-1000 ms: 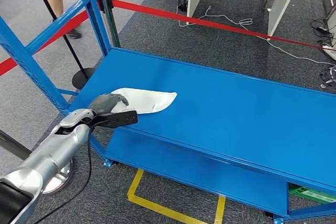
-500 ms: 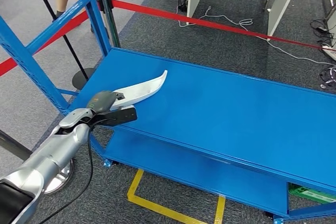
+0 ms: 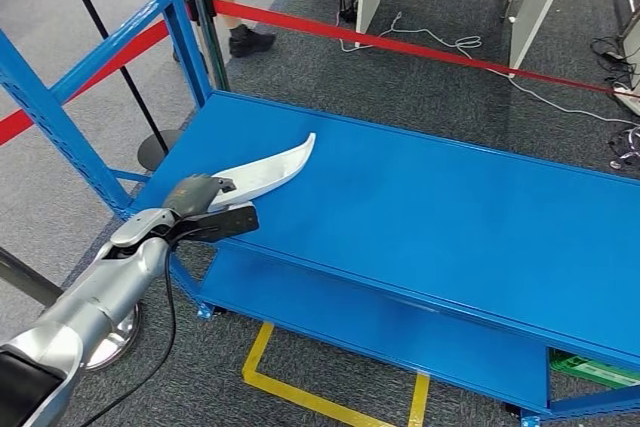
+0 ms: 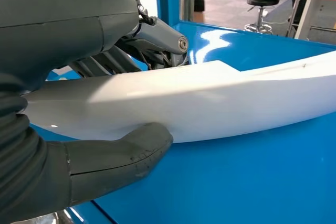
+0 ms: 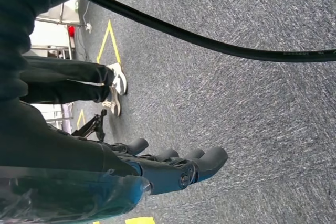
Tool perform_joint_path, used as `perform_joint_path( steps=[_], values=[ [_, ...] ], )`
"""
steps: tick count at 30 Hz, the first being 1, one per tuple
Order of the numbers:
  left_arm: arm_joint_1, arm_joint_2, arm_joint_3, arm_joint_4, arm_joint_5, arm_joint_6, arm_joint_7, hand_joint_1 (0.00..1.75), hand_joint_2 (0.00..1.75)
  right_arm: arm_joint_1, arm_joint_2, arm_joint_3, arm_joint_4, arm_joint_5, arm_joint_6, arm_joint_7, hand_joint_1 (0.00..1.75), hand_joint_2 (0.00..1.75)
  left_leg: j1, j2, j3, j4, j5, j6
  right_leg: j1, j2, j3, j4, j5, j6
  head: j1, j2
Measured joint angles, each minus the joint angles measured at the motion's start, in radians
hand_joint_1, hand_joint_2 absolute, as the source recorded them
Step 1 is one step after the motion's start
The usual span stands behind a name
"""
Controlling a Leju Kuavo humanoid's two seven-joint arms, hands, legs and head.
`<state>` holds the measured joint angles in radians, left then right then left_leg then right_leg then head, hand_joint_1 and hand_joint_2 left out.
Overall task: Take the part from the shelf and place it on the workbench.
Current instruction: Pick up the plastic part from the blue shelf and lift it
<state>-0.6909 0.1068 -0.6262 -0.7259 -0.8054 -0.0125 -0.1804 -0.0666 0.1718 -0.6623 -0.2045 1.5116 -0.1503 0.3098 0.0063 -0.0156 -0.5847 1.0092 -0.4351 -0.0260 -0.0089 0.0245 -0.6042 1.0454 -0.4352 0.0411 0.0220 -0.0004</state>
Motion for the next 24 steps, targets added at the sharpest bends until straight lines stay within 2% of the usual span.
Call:
perform_joint_path(
  steps=[24],
  values=[
    [0.027, 0.000, 0.038, -0.026, 0.003, 0.009, 0.001, 1.75, 1.75, 0.000, -0.003, -0.003, 0.000, 0.002, 0.000, 0.000, 0.00, 1.75, 0.000, 0.000, 0.000, 0.000, 0.000, 0.000, 0.000, 0.000, 0.000, 0.000, 0.000, 0.000, 0.000, 0.000]
  ],
)
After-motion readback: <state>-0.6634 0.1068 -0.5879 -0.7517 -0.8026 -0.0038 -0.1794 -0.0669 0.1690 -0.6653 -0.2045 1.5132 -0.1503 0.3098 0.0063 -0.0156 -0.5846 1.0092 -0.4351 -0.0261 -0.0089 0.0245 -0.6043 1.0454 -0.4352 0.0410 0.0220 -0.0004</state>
